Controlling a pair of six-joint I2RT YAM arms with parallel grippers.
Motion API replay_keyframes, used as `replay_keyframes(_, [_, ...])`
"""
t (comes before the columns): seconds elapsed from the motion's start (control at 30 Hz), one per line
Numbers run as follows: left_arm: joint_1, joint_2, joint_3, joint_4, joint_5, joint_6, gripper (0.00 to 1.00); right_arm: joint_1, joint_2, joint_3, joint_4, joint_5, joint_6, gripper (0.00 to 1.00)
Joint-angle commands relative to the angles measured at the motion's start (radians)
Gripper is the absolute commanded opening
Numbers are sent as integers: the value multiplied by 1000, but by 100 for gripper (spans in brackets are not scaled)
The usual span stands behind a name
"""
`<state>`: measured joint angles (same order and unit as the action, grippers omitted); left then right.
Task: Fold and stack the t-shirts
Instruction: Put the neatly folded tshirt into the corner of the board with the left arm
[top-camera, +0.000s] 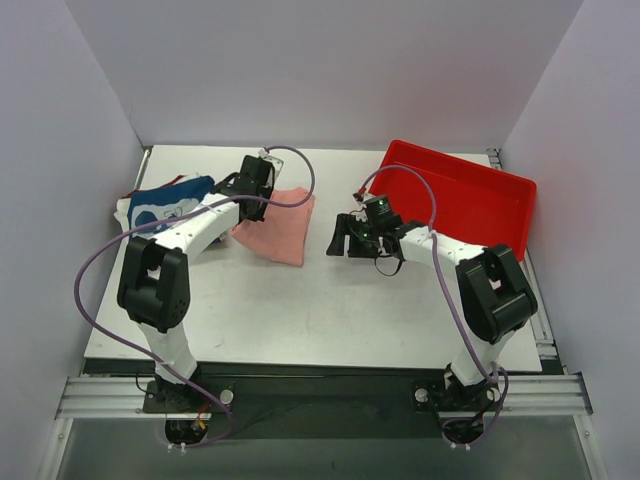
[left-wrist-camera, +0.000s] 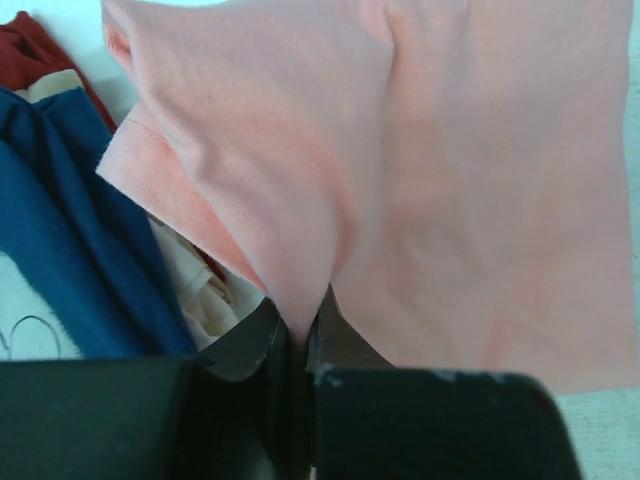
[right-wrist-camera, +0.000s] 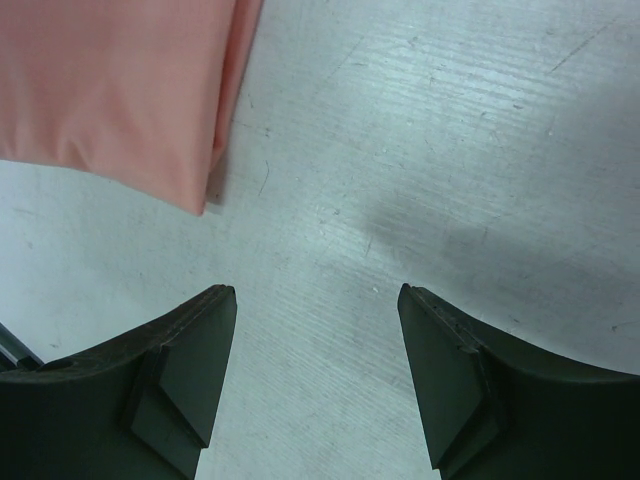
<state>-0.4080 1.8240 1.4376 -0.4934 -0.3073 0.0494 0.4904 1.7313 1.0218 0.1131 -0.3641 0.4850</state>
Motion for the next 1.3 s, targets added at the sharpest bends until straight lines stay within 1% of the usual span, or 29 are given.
replay_keyframes(0.0, [18, -63, 79, -42, -42, 69, 0, -10, -50, -5, -7, 8, -19, 67])
replay_keyframes(0.2, [89, -104, 142, -63, 11, 72, 0, -12, -52, -3, -13, 8, -20, 67])
replay_keyframes(0.33, [144, -134, 199, -71, 72, 78, 0, -12, -45, -2, -15, 7, -22, 67])
replay_keyframes(0.63, [273, -112, 380, -129, 187, 75, 0, -12, -27, 3, -15, 1, -22, 67])
replay_keyframes(0.73, [311, -114, 411, -142, 218, 60, 0, -12, -19, 6, -15, -1, -22, 67])
replay_keyframes(0.8, [333, -129, 406, -139, 229, 44, 0, -12, -13, 8, -15, -1, -23, 67])
replay_keyframes(1.0, [386, -176, 330, -111, 247, 4, 0, -12, -4, 15, -16, -12, -22, 67])
replay_keyframes(1.13, [487, -210, 265, -83, 307, -34, 0, -13, -4, 14, -15, -13, -23, 67])
replay_keyframes(1.2, [509, -236, 216, -57, 307, -43, 0, -12, -4, 15, -15, -16, -22, 67])
replay_keyframes(1.23, [523, -244, 202, -51, 342, -72, 0, -12, -6, 17, -15, -18, -20, 67])
replay_keyframes(1.27, [547, -250, 187, -44, 349, -91, 0, -10, -6, 17, -18, -21, -22, 67])
